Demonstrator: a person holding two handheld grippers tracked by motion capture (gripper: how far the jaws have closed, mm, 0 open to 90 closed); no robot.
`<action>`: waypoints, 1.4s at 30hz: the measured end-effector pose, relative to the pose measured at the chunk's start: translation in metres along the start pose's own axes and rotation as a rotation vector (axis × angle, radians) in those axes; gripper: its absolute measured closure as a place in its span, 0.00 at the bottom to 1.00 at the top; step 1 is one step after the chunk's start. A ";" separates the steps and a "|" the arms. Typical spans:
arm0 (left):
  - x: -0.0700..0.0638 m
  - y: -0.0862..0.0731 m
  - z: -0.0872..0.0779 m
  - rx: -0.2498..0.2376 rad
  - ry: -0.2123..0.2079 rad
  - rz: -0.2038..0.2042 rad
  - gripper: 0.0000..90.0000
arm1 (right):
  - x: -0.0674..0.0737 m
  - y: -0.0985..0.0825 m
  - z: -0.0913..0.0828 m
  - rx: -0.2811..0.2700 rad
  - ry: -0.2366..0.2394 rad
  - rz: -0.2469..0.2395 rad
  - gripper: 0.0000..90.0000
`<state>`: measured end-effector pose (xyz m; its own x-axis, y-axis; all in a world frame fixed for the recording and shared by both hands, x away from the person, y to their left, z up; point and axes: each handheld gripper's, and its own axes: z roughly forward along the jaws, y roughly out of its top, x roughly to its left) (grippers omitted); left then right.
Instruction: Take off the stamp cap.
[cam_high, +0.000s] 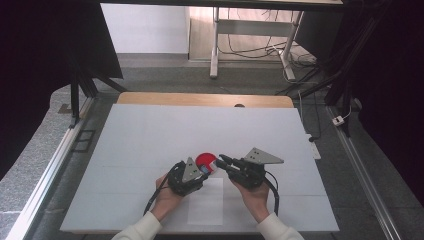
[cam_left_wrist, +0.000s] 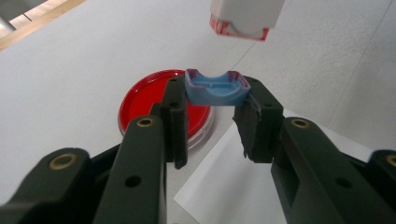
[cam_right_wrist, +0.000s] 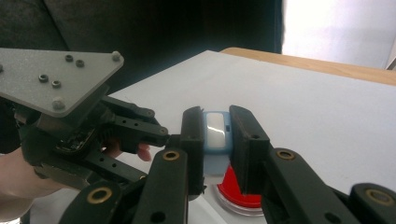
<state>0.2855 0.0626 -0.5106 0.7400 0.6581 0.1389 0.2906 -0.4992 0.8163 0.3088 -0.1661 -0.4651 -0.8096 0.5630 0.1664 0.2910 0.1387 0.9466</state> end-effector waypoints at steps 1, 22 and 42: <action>0.001 0.000 -0.001 -0.001 0.002 -0.001 0.73 | -0.001 0.000 -0.001 -0.003 -0.001 0.000 0.84; 0.019 -0.022 -0.042 -0.019 0.009 -0.037 0.72 | -0.004 0.002 -0.004 -0.003 -0.023 -0.018 0.84; 0.038 -0.061 -0.091 -0.024 0.067 -0.126 0.72 | -0.007 0.003 -0.006 0.007 -0.033 -0.034 0.84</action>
<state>0.2403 0.1695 -0.5038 0.6563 0.7512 0.0707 0.3635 -0.3969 0.8428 0.3124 -0.1750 -0.4617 -0.8016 0.5847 0.1247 0.2672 0.1638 0.9496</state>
